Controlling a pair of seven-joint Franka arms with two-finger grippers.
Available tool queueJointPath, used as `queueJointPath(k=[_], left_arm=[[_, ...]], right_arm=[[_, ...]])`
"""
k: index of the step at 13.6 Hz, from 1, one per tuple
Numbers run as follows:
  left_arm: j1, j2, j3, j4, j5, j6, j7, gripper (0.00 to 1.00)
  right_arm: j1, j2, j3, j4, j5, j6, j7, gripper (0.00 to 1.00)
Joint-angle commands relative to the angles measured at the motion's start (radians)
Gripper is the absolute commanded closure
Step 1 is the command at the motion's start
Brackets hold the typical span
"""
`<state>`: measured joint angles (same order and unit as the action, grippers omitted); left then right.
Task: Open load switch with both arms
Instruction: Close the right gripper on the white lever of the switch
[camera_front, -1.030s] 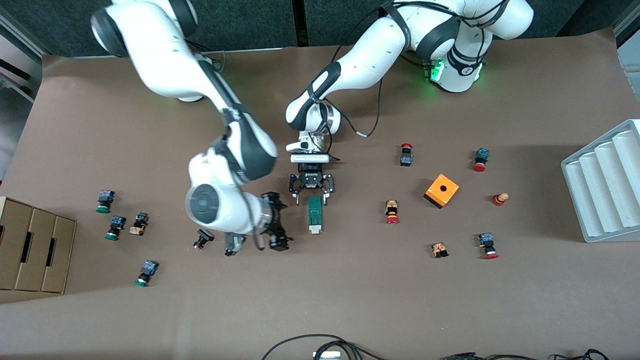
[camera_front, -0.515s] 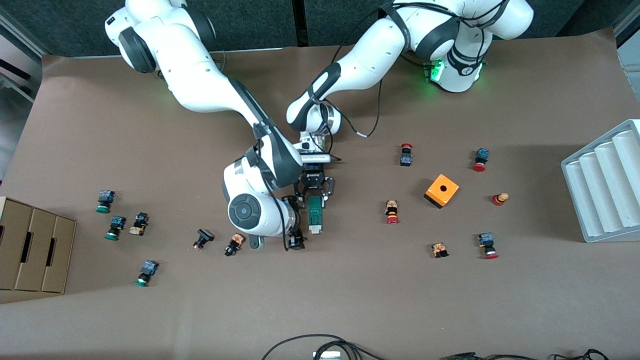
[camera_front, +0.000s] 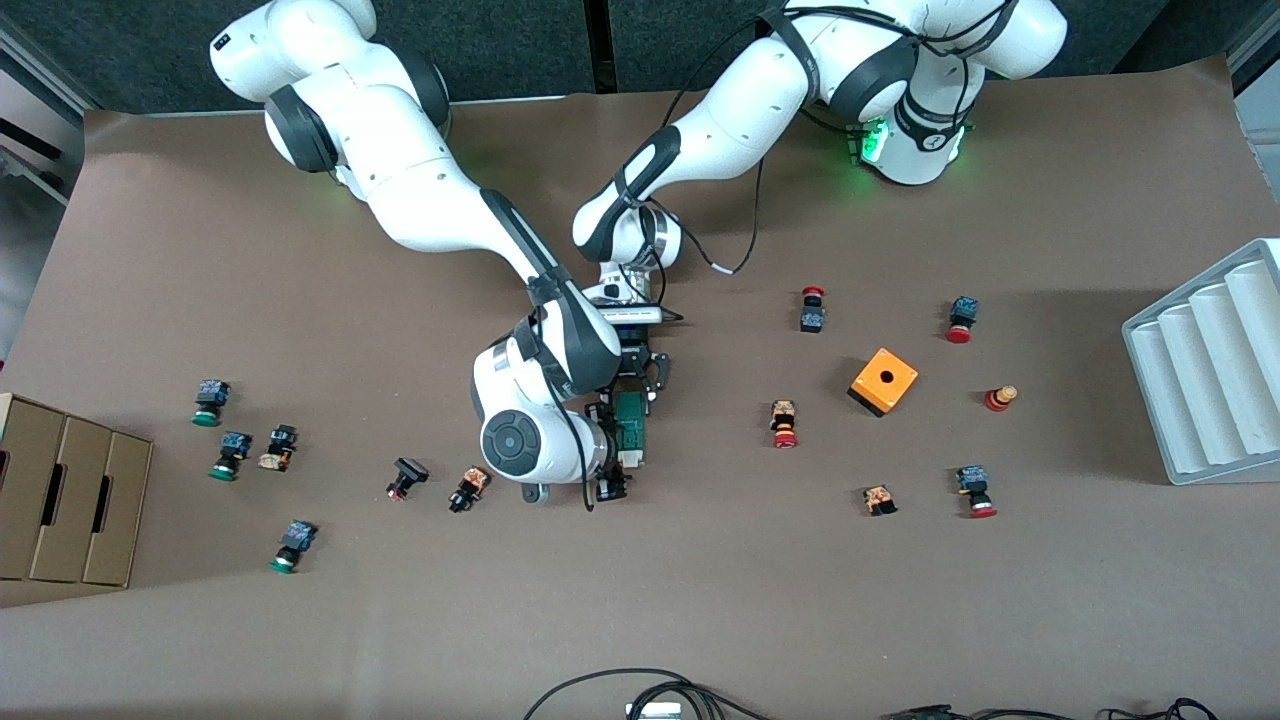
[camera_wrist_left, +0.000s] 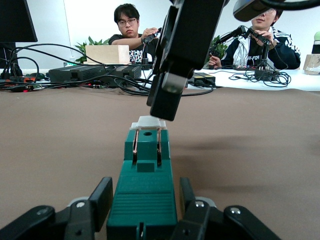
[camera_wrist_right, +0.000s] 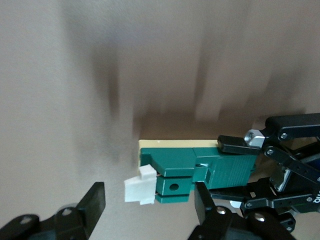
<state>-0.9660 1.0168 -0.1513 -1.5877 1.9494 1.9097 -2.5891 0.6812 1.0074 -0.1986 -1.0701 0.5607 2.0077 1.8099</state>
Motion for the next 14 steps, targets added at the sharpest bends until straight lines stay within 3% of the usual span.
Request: queueJointPath(k=[1, 7, 14], left_arm=[[-0.003, 0.016, -0.004, 0.009, 0.008, -0.023, -0.009, 0.38], [-0.003, 0.017, -0.004, 0.011, 0.008, -0.023, -0.009, 0.43], [-0.003, 0.022, -0.004, 0.011, 0.009, -0.023, -0.008, 0.44]], right_arm=[[0.017, 0.040, -0.008, 0.053, 0.031, 0.002, 0.019, 0.29], [0.028, 0.046, -0.010, 0.053, 0.031, 0.000, 0.019, 0.48], [0.026, 0.022, -0.010, 0.042, 0.027, -0.023, 0.017, 0.60]])
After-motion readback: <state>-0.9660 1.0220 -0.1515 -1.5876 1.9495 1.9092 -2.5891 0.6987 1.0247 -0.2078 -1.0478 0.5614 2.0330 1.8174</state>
